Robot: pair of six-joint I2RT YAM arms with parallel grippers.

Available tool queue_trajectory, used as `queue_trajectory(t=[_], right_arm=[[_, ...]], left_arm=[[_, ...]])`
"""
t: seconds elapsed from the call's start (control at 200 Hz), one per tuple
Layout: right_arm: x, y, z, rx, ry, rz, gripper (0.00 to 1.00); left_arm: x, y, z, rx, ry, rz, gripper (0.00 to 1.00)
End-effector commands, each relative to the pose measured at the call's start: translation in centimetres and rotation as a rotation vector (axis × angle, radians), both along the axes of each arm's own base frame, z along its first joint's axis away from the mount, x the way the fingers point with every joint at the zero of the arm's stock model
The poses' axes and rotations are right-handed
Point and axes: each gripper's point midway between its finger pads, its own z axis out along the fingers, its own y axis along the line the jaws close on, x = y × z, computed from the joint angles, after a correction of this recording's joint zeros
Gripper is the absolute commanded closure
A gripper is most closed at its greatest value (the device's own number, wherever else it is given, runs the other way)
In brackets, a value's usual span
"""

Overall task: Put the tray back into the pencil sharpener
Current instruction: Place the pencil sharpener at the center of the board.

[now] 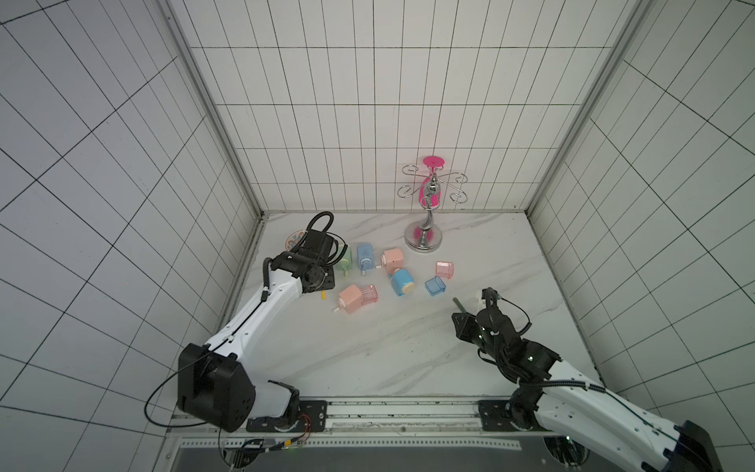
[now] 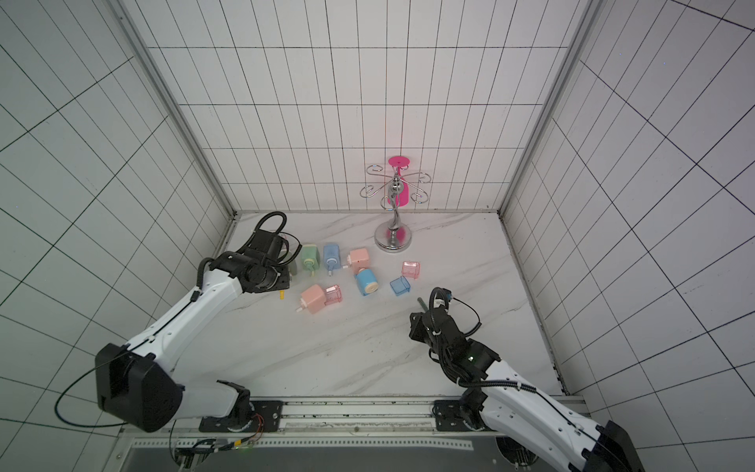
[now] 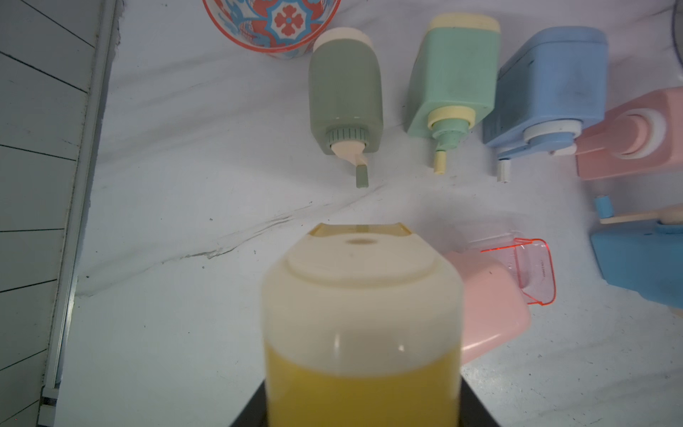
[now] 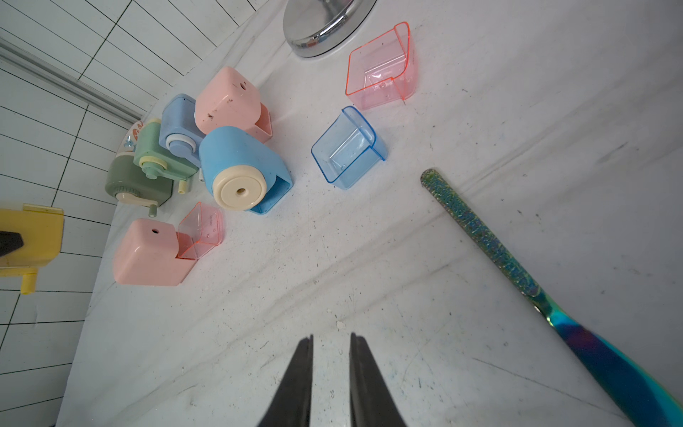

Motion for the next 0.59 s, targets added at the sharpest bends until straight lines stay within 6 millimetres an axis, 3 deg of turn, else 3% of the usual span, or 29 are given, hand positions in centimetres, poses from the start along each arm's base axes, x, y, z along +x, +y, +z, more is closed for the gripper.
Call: queue_trajectory(t=[0.0, 0.16, 0.59], right_arm=[[-0.2, -0.4, -1.1, -0.009, 0.015, -0.003, 0.78], [-0.4, -0.4, -1.4, -0.009, 0.026, 0.004, 0.79], [-0.4, -0.5, -1.4, 0.000, 0.026, 0.005, 0.78]], left_arm=[[1.7, 0.4, -1.6, -0.052, 0.044, 0.003, 1.00], [2.4, 1.1, -4.5, -0.047, 0.101, -0.006, 1.00], [3.3, 1.7, -7.9, 0.006, 0.176, 0.002, 1.00]])
